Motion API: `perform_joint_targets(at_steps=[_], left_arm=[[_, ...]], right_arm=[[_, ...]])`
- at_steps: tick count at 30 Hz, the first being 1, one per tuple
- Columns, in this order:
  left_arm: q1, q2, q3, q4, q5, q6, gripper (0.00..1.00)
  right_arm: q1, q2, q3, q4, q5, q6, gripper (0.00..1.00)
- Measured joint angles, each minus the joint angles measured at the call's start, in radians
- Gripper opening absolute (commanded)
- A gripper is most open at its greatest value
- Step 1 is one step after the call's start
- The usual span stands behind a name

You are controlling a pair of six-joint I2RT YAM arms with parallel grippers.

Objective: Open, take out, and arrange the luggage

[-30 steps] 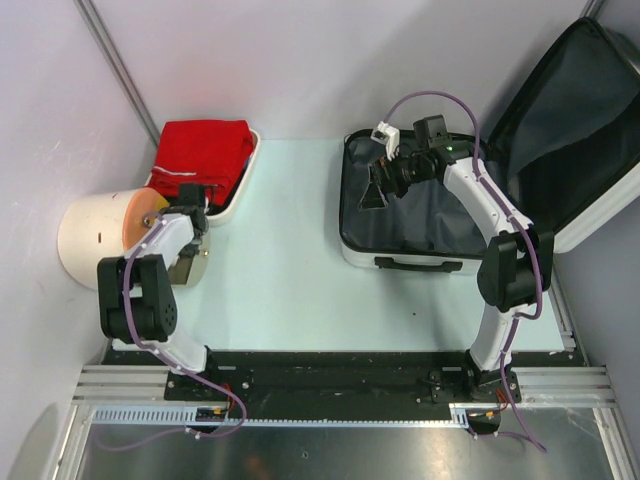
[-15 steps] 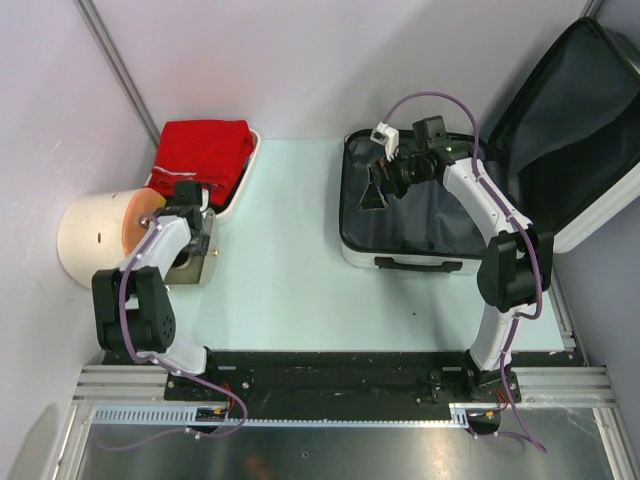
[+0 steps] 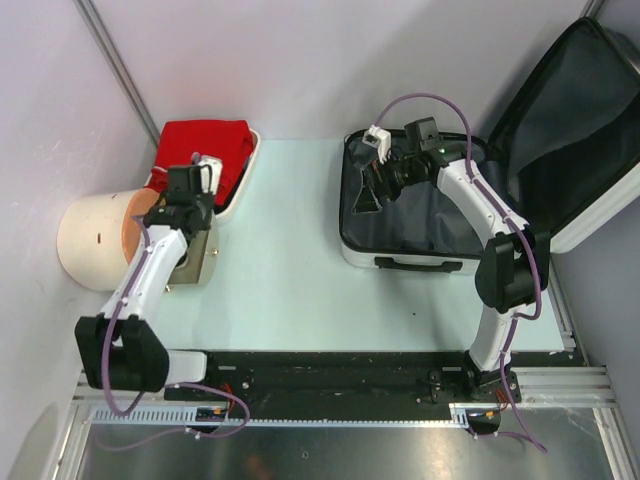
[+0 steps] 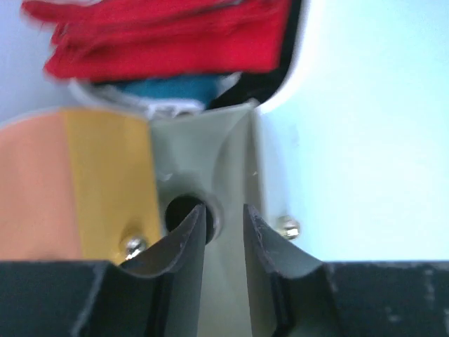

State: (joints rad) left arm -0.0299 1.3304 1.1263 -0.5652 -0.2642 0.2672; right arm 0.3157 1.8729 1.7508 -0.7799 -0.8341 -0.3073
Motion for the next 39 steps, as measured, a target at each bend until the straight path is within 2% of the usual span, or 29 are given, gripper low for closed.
perform_joint_targets(at_steps=[6, 13, 18, 23, 34, 37, 39], left_arm=[[-0.176, -0.049, -0.002, -0.011, 0.105, 0.019, 0.29], [-0.169, 0.084, -0.019, -0.053, 0.112, -0.021, 0.21], [-0.094, 0.195, -0.035, -0.074, 0.106, -0.036, 0.16], [0.029, 0.247, -0.035, -0.072, 0.069, -0.030, 0.17], [0.183, 0.349, 0.039, -0.049, 0.003, 0.041, 0.21], [0.199, 0.359, 0.049, -0.053, 0.016, 0.053, 0.30], [0.195, 0.357, 0.049, -0.058, 0.033, 0.070, 0.41]], right_arm=[[0.004, 0.000, 0.000, 0.000, 0.000, 0.000, 1.00], [0.004, 0.000, 0.000, -0.001, 0.007, -0.001, 1.00], [0.000, 0.000, 0.000, -0.004, 0.008, -0.002, 1.00], [-0.004, 0.000, -0.004, -0.006, 0.008, -0.004, 1.00], [-0.005, 0.000, -0.012, -0.007, 0.008, -0.004, 1.00], [-0.005, 0.000, -0.012, -0.007, 0.007, -0.004, 1.00], [-0.005, 0.000, -0.012, -0.007, 0.008, -0.004, 1.00]])
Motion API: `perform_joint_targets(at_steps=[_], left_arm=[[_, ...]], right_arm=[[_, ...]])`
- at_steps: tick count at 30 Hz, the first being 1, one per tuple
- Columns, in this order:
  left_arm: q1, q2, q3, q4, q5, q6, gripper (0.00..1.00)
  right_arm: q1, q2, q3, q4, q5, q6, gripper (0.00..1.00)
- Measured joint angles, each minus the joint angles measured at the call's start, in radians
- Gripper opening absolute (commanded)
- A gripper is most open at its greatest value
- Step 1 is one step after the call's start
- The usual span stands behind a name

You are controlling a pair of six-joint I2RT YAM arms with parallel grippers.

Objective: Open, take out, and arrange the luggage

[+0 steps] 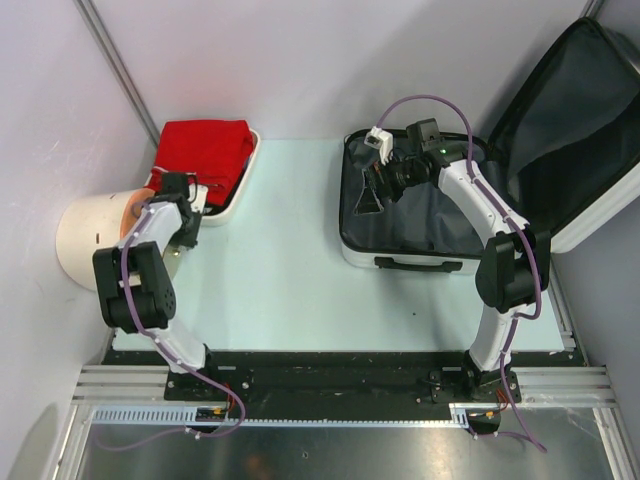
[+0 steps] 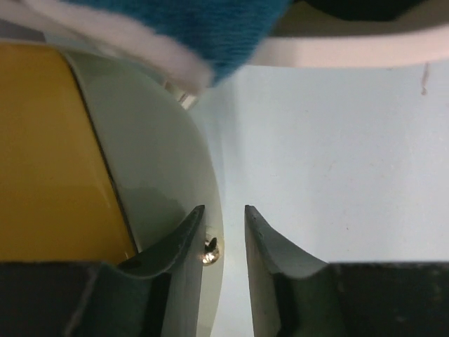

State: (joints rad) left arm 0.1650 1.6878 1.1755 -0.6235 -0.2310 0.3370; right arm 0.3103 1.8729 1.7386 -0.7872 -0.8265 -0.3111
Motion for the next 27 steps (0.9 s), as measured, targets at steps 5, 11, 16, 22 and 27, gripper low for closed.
perform_joint_targets(at_steps=[5, 11, 16, 22, 27], left_arm=[[-0.068, -0.076, -0.009, -0.014, 0.051, 0.073, 0.76], [-0.203, -0.284, 0.086, -0.068, 0.077, 0.117, 0.87], [-0.170, -0.270, 0.351, -0.134, 0.058, 0.095, 0.92], [-0.006, -0.322, 0.430, -0.216, 0.025, 0.005, 0.98], [0.129, -0.401, 0.423, -0.280, 0.029, -0.072, 1.00]], right_arm=[[0.000, 0.000, 0.000, 0.000, 0.000, 0.000, 1.00], [0.001, 0.000, 0.001, -0.002, 0.000, -0.003, 1.00], [0.002, 0.000, 0.005, -0.008, 0.000, -0.008, 1.00], [0.003, 0.000, 0.020, -0.023, 0.005, -0.029, 1.00], [0.005, 0.001, 0.046, -0.053, 0.013, -0.038, 1.00]])
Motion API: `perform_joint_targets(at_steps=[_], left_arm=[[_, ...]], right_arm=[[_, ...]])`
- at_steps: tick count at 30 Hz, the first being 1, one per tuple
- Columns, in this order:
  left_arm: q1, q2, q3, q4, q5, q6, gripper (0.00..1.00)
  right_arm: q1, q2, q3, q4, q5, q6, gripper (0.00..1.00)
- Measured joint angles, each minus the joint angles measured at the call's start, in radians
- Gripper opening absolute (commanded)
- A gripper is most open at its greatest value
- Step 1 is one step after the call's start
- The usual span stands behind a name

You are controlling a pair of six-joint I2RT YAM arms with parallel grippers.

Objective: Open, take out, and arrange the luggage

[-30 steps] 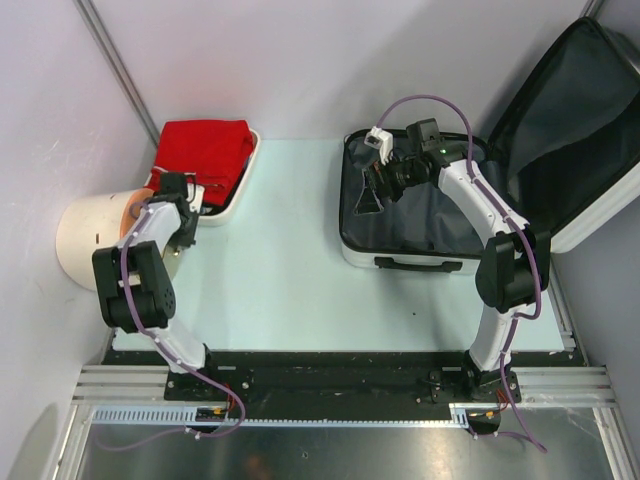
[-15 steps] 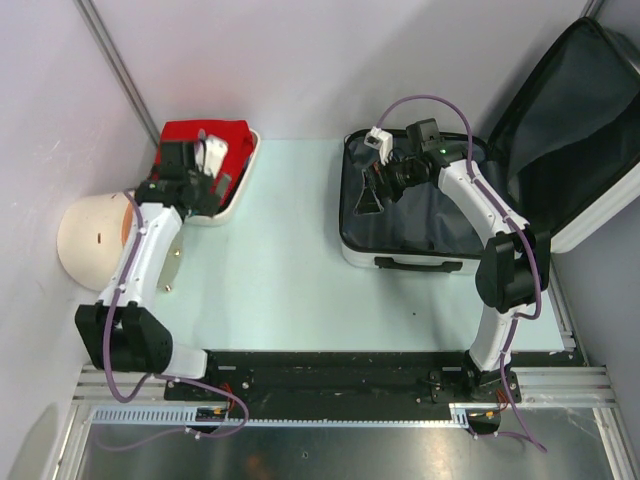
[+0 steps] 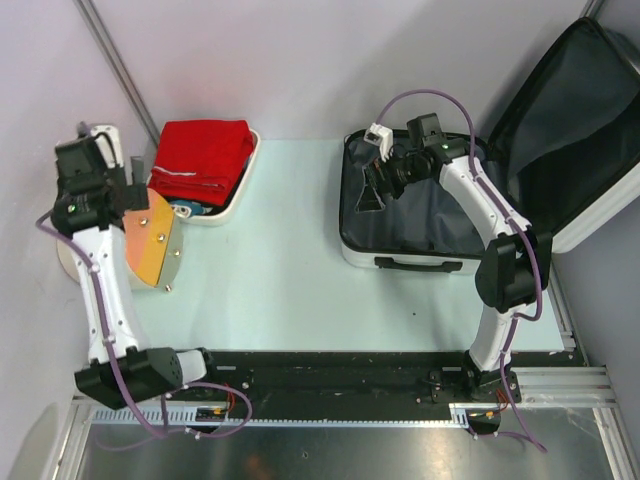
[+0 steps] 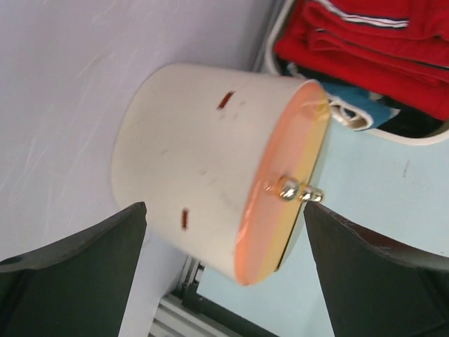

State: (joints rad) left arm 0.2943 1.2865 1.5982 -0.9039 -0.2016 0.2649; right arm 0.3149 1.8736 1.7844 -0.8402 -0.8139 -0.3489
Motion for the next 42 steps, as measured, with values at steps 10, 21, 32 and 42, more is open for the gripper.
perform_joint_targets(at_steps=[10, 21, 32, 42], left_arm=[[0.262, -0.174, -0.186, -0.034, 0.235, -0.037, 1.00], [0.403, -0.124, -0.278, -0.034, 0.465, 0.045, 1.00], [0.405, -0.071, -0.278, 0.014, 0.550, 0.141, 1.00], [0.402, -0.051, -0.306, 0.050, 0.562, 0.189, 0.98]], right_arm=[[0.031, 0.080, 0.170, -0.105, 0.018, -0.043, 1.00], [0.057, 0.105, 0.180, -0.143, 0.032, -0.048, 1.00], [0.057, 0.109, 0.199, -0.159, 0.040, -0.049, 1.00], [0.057, 0.111, 0.199, -0.171, 0.040, -0.049, 1.00]])
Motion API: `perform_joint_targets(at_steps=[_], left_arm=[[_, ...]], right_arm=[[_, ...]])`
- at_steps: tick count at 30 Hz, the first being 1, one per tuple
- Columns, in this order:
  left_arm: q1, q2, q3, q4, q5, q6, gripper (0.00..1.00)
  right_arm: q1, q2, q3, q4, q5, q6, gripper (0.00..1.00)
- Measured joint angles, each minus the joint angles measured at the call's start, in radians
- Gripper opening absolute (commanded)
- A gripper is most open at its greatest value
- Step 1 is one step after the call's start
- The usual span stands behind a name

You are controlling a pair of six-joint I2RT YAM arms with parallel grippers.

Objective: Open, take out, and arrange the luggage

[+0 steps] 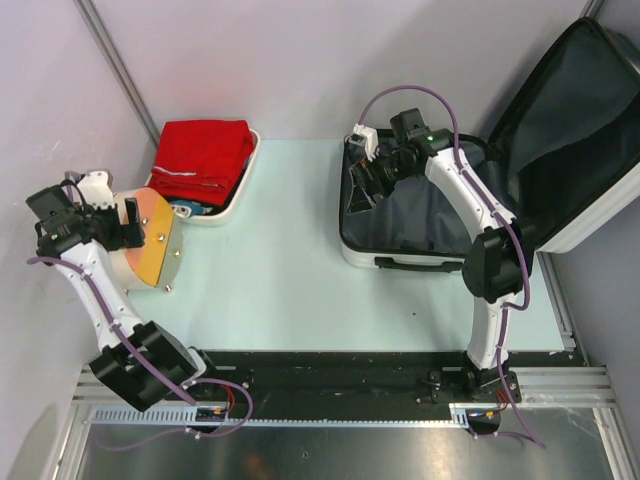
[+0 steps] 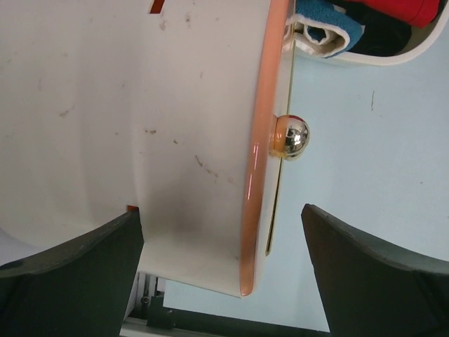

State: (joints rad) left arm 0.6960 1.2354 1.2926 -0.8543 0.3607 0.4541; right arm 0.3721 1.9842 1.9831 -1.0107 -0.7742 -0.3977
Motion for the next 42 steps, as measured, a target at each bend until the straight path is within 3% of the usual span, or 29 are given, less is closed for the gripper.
perform_joint_targets(at_steps=[4, 9, 14, 23, 42], left_arm=[[-0.008, -0.006, -0.014, 0.018, -0.001, 0.003, 0.92], [-0.032, -0.025, -0.039, 0.045, -0.031, 0.010, 0.79], [-0.145, -0.079, -0.071, 0.064, -0.138, 0.011, 0.67], [-0.307, -0.148, -0.087, 0.010, -0.222, -0.069, 0.61], [-0.328, -0.134, -0.049, -0.039, -0.228, -0.238, 0.50]], right_arm=[[0.000, 0.002, 0.003, -0.003, 0.000, 0.000, 0.99], [0.000, 0.002, 0.003, -0.005, 0.000, 0.000, 1.00], [0.000, 0.002, 0.003, -0.006, 0.000, 0.000, 1.00], [-0.001, 0.002, 0.003, -0.007, 0.000, 0.000, 1.00], [-0.001, 0.002, 0.003, -0.007, 0.000, 0.000, 1.00]])
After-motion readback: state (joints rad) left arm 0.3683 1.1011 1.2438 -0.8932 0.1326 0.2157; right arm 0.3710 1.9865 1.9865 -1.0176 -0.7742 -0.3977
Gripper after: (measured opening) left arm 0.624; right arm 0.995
